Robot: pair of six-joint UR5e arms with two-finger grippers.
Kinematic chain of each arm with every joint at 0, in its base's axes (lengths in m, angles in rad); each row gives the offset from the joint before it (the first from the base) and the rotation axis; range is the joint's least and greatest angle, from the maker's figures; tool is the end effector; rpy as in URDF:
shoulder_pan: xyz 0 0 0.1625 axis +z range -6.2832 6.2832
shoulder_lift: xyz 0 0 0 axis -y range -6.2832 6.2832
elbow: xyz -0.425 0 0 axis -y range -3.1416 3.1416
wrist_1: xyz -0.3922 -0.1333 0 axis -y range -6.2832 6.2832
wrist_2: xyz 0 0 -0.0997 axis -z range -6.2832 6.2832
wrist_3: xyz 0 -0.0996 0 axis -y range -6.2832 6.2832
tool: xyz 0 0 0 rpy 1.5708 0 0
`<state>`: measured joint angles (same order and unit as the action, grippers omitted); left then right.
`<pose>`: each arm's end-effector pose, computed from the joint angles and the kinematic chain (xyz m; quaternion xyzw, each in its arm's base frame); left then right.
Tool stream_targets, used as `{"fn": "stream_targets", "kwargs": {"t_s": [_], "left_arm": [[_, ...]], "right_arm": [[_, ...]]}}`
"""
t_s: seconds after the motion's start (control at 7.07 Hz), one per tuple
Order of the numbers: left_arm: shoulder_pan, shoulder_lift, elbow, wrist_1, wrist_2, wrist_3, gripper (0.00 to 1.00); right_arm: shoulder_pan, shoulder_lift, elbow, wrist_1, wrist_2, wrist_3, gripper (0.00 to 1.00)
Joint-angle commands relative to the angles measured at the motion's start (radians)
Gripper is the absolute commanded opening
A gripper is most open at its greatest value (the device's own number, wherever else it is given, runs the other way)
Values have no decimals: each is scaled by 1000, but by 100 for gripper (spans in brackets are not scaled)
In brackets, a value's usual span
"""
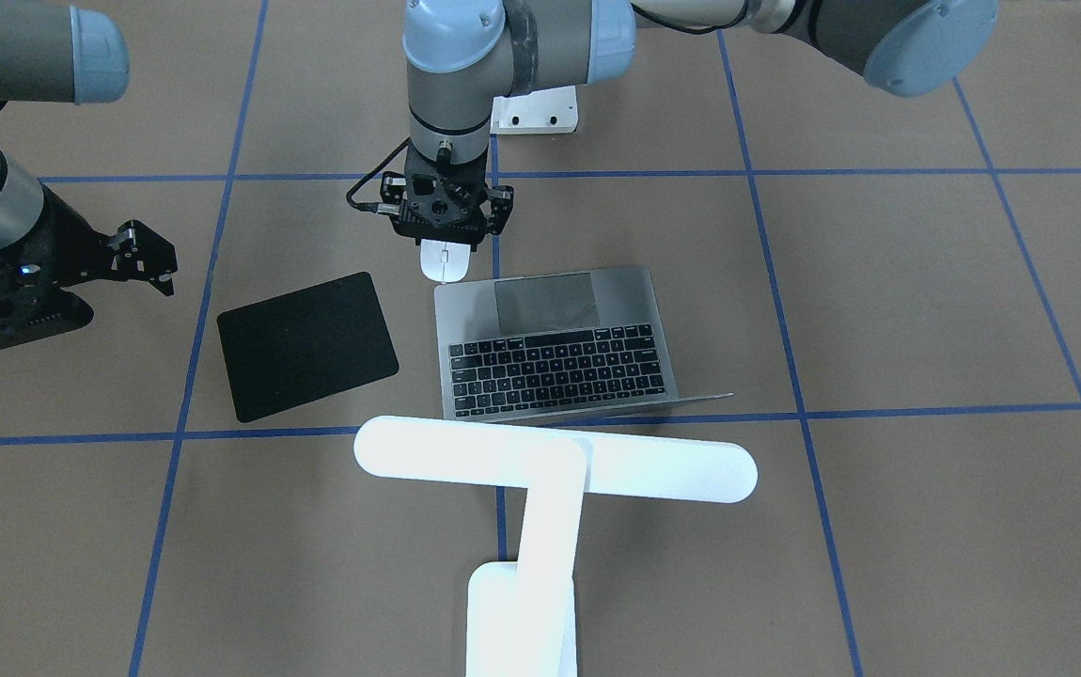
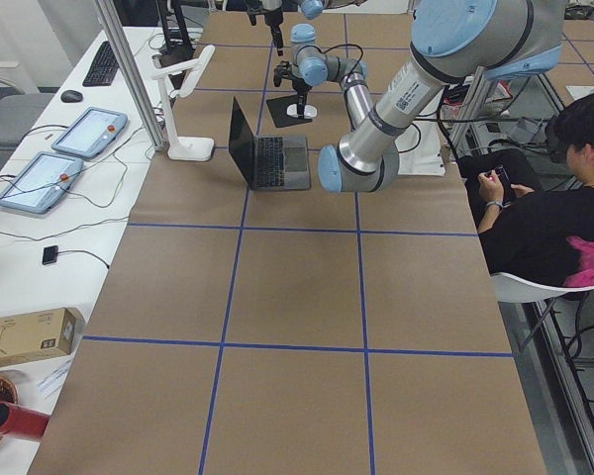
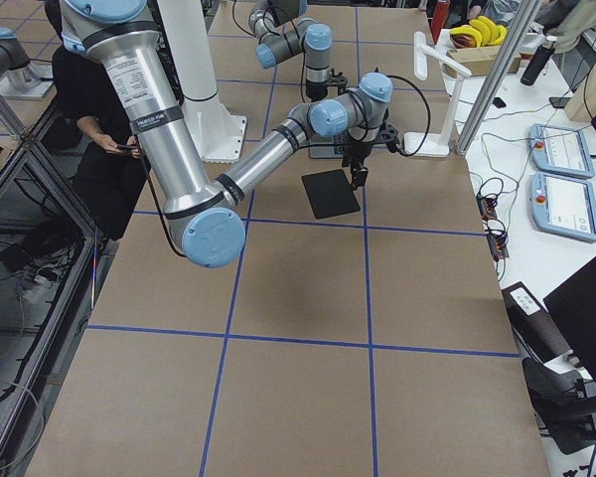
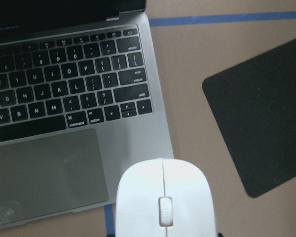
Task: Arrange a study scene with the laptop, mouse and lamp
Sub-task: 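Carry the white mouse past the laptop toward the mouse pad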
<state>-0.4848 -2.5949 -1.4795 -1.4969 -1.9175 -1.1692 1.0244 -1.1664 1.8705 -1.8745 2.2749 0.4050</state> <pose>0.6019 -0.4295 0.0541 0.0342 0.4378 0.0345 0.8978 -0.2465 -0.5378 0.3304 0.0112 -0.3859 -0.1334 0.9128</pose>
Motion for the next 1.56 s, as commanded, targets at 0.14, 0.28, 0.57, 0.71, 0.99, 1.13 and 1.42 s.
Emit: {"fn": "stream_targets", "kwargs": {"t_s": [0.14, 0.28, 0.57, 0.71, 0.99, 1.13, 1.42], "left_arm": [[-3, -132, 210, -89, -2, 0, 68], [-3, -167, 255, -92, -2, 0, 68], [-3, -203, 298, -100, -2, -4, 68], [-3, -214, 339, -150, -2, -6, 68], [-3, -229, 369, -178, 0, -4, 69], [-3, -231, 389, -213, 2, -6, 70], [-5, -231, 397, -227, 2, -4, 74]], "right_arm": [[6, 1, -2, 0, 0, 0, 99], [8, 1, -4, 0, 2, 0, 99], [10, 1, -2, 0, 2, 0, 99], [10, 1, -2, 0, 2, 0, 99], [11, 1, -2, 0, 3, 0, 99], [11, 1, -2, 0, 3, 0, 99], [20, 1, -2, 0, 8, 0, 99]]}}
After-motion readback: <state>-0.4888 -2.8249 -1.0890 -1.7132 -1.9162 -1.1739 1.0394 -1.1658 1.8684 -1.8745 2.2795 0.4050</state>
